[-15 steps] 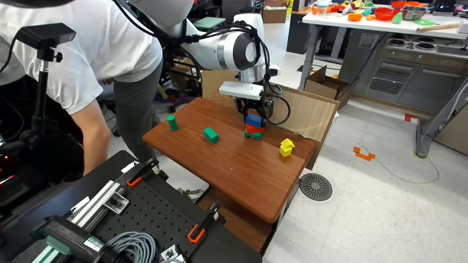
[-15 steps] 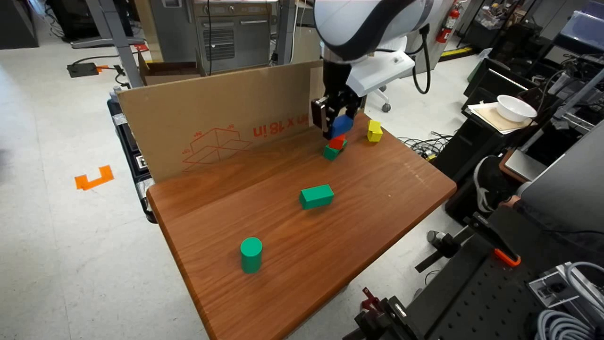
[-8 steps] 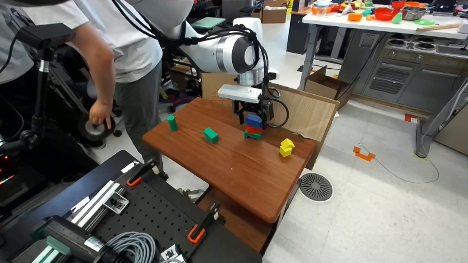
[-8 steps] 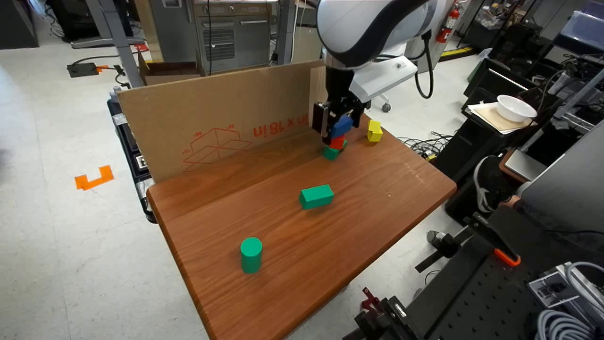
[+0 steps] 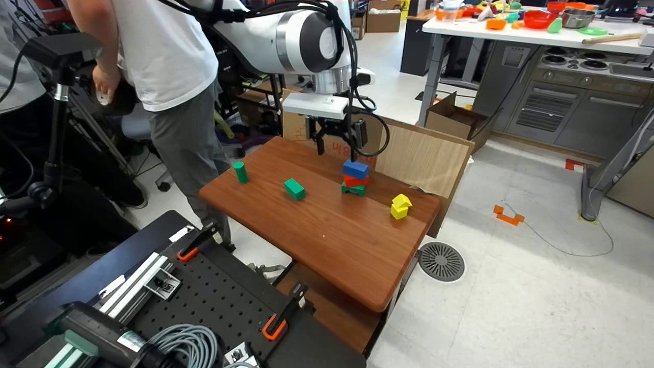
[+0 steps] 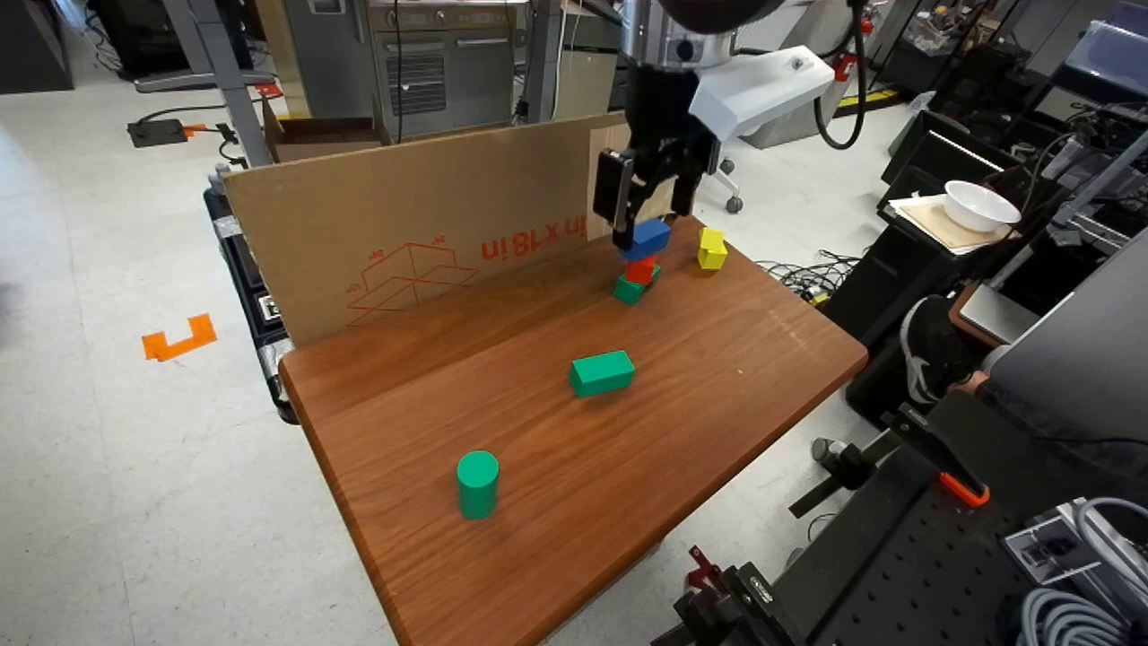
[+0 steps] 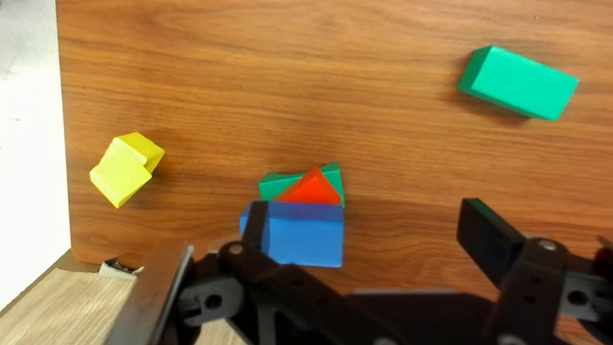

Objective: Take the blue block and put it on top of the orange block

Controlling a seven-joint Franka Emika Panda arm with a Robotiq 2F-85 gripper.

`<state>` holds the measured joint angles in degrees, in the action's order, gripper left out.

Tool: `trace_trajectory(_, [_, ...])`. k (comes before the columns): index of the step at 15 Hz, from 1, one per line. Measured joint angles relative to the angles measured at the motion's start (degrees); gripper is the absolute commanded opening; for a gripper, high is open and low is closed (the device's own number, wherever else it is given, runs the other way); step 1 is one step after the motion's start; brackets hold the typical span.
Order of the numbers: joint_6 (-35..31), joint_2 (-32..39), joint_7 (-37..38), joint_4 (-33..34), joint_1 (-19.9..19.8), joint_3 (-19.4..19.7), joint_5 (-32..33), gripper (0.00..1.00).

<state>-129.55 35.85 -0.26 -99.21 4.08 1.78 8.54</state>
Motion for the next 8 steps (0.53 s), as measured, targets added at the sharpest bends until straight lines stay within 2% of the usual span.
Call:
trace_trajectory(4, [-0.2, -4.5, 0.6, -7.3, 1.0, -2.5, 0.0, 1.0])
trace_trajectory(8, [-1.6, -7.7, 4.4, -14.1, 3.0, -3.6, 0.0, 1.0])
